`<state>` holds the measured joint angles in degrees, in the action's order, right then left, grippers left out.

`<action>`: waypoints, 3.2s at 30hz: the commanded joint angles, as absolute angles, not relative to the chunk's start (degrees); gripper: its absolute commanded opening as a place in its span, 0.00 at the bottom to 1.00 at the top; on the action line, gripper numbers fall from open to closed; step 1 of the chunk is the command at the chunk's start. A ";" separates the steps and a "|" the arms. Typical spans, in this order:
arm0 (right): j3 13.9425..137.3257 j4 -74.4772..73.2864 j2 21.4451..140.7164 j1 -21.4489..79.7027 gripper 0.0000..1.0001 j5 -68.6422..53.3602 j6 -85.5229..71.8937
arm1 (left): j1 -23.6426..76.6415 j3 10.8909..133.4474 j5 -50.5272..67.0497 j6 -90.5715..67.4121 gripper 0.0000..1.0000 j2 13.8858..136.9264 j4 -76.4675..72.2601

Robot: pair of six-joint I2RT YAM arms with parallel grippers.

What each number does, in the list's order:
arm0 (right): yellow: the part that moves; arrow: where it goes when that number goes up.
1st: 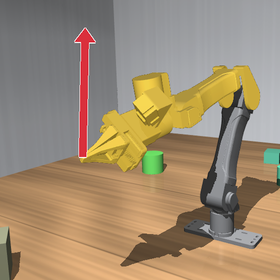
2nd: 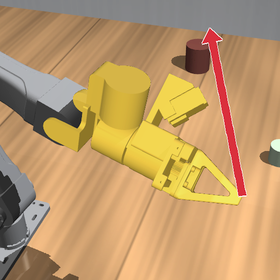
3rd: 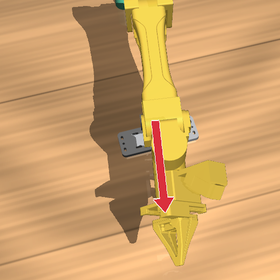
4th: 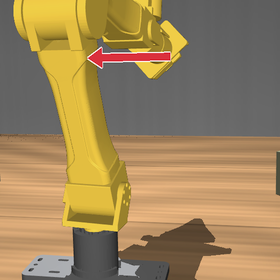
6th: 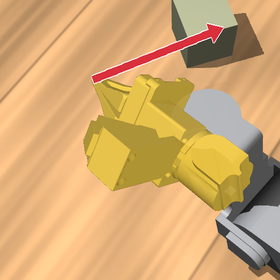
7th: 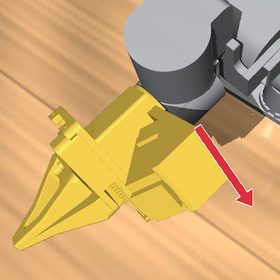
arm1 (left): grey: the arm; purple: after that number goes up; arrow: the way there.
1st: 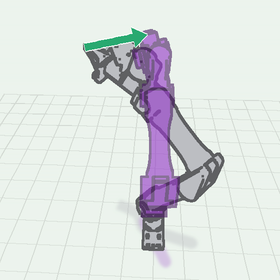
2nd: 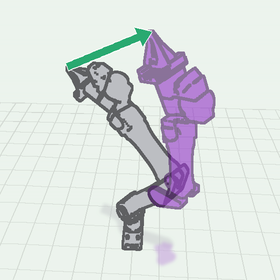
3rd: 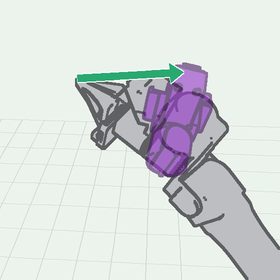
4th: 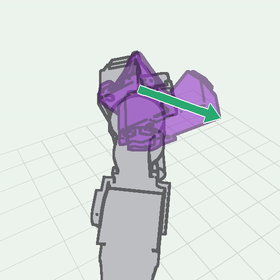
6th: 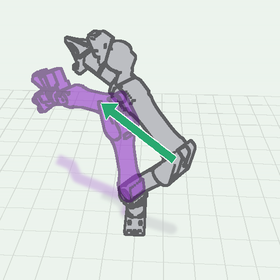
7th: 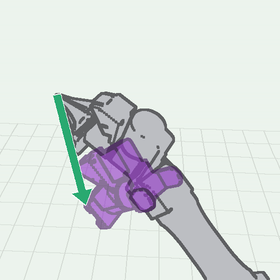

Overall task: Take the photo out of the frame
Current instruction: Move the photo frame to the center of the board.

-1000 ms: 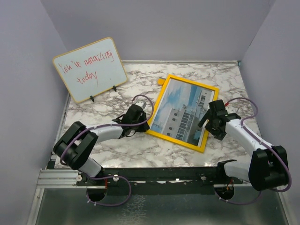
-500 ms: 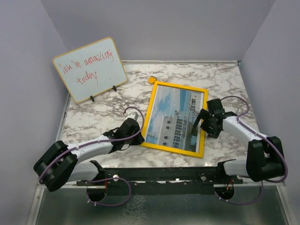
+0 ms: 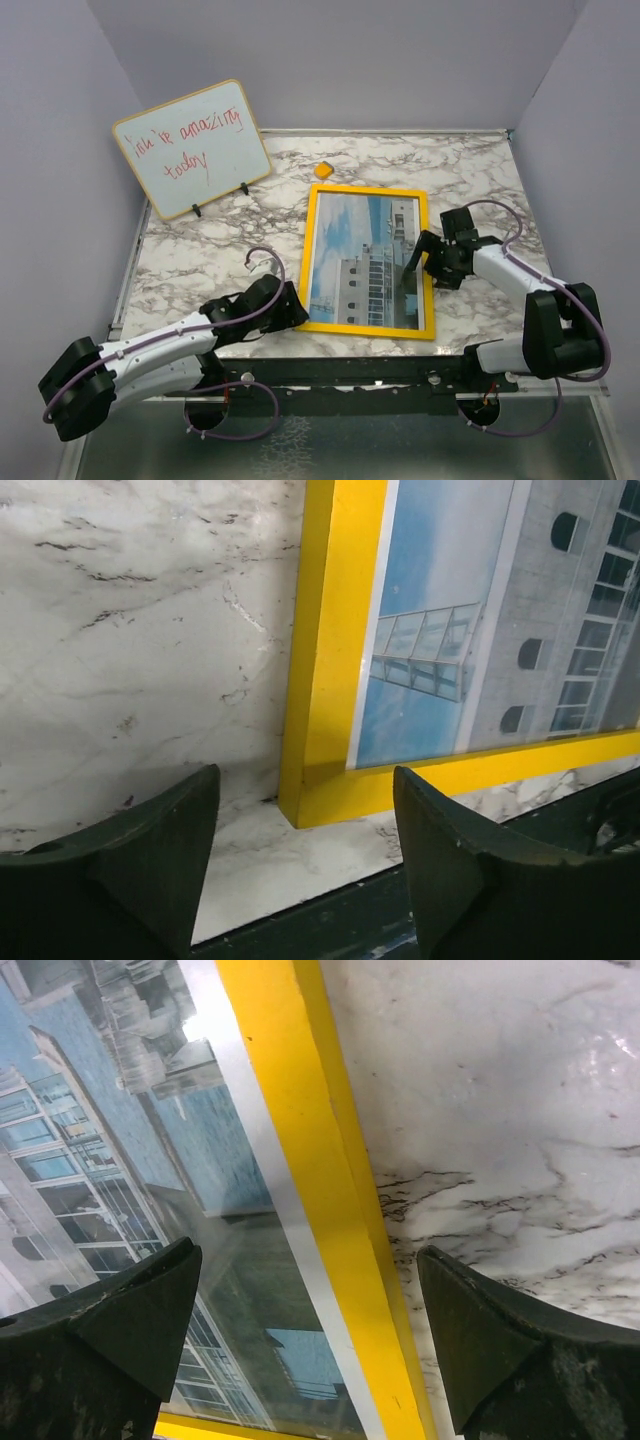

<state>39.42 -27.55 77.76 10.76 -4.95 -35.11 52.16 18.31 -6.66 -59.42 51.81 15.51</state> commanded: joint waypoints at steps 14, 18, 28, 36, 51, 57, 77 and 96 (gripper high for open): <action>40.64 -28.00 79.13 13.49 0.88 -5.72 -32.43 | 38.25 47.27 -9.97 -30.66 0.99 73.94 23.36; 41.20 -28.47 80.06 15.81 0.86 -3.73 -33.70 | 32.95 50.91 -6.58 -25.44 0.99 79.65 21.42; 41.07 -27.50 80.97 21.41 0.86 -0.25 -36.03 | 28.23 56.76 -0.10 -23.79 0.88 95.18 15.56; 40.34 -26.66 80.96 21.71 0.87 -0.79 -35.22 | 28.30 54.53 2.93 -24.96 0.70 98.85 12.87; 42.44 -26.24 83.30 21.71 0.87 -1.64 -35.26 | 28.47 41.57 3.82 -25.62 0.30 92.03 9.29; 44.47 -26.49 85.13 21.71 0.87 -2.81 -34.89 | 28.54 38.86 3.72 -27.45 0.20 88.76 9.96; 56.33 -33.62 87.61 22.59 1.00 8.54 -37.63 | 30.35 27.89 -5.94 -41.16 0.71 63.94 15.34; 43.76 -21.19 66.68 33.42 0.99 2.09 -49.15 | 22.18 48.82 -17.21 -25.77 0.99 62.37 35.58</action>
<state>41.67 -22.76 65.14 26.83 -0.64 -44.80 26.52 45.04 -12.32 -31.57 63.75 30.28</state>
